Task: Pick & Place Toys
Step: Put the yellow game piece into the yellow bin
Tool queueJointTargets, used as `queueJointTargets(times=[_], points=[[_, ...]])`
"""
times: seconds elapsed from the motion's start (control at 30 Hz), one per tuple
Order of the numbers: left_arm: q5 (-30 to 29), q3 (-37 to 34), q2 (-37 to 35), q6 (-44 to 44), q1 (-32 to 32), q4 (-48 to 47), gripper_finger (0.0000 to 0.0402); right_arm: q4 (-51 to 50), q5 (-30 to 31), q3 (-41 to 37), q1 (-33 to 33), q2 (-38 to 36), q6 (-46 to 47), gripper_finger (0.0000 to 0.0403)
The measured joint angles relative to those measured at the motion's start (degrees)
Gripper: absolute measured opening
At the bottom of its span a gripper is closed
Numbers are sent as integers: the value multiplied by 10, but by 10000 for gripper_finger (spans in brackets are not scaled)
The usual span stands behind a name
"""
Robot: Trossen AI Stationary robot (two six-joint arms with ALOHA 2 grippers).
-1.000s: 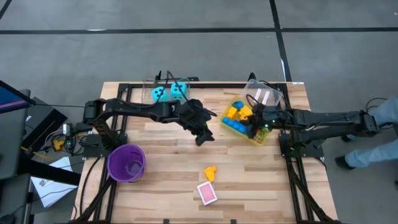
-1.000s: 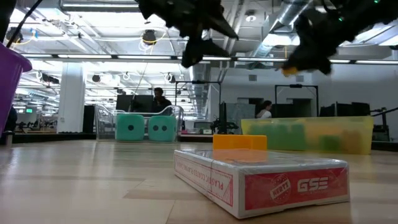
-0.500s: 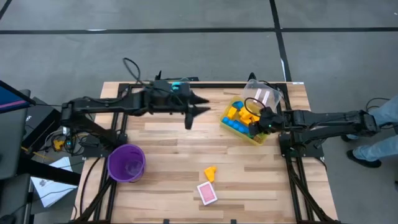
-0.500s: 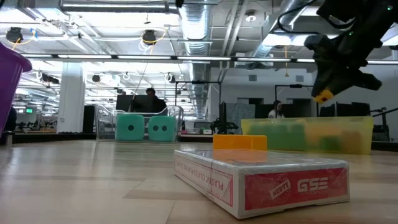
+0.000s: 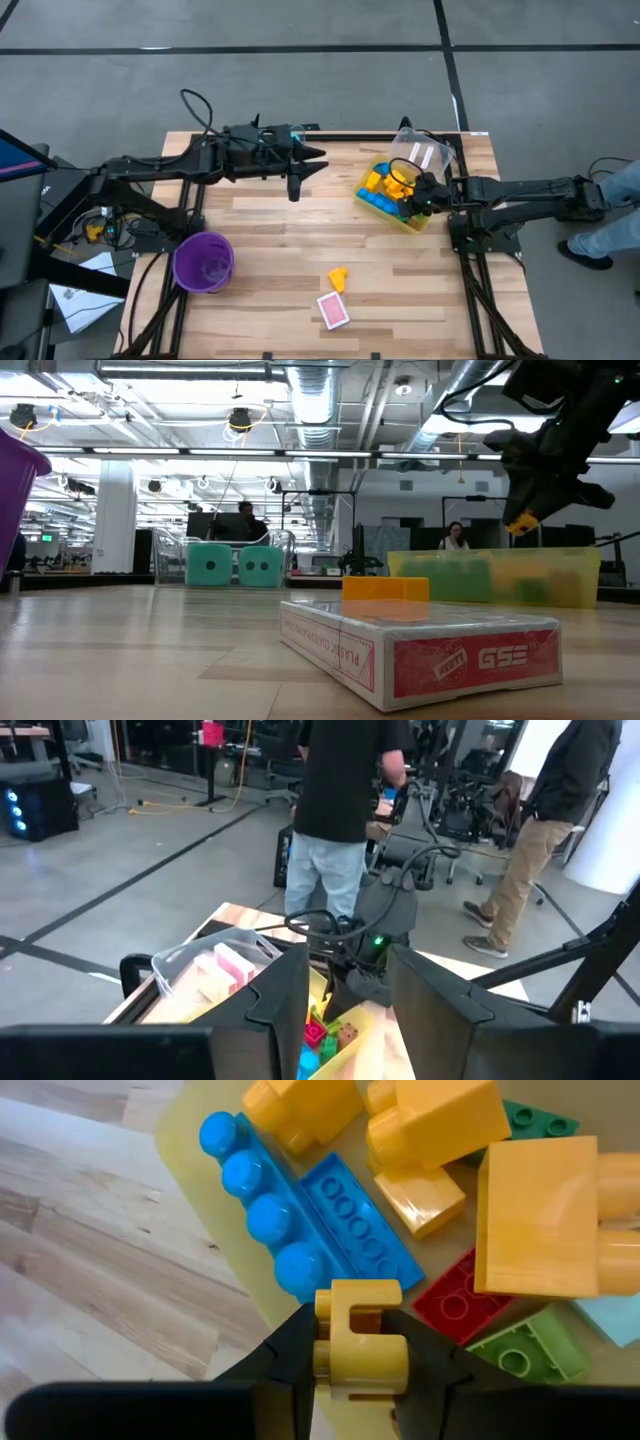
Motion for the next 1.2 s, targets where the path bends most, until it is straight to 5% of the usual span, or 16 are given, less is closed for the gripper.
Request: queueJointTargets(times=[1.2], points=[[-2, 0, 7, -7, -8, -2, 132, 11, -6, 0, 3, 0, 9, 139]])
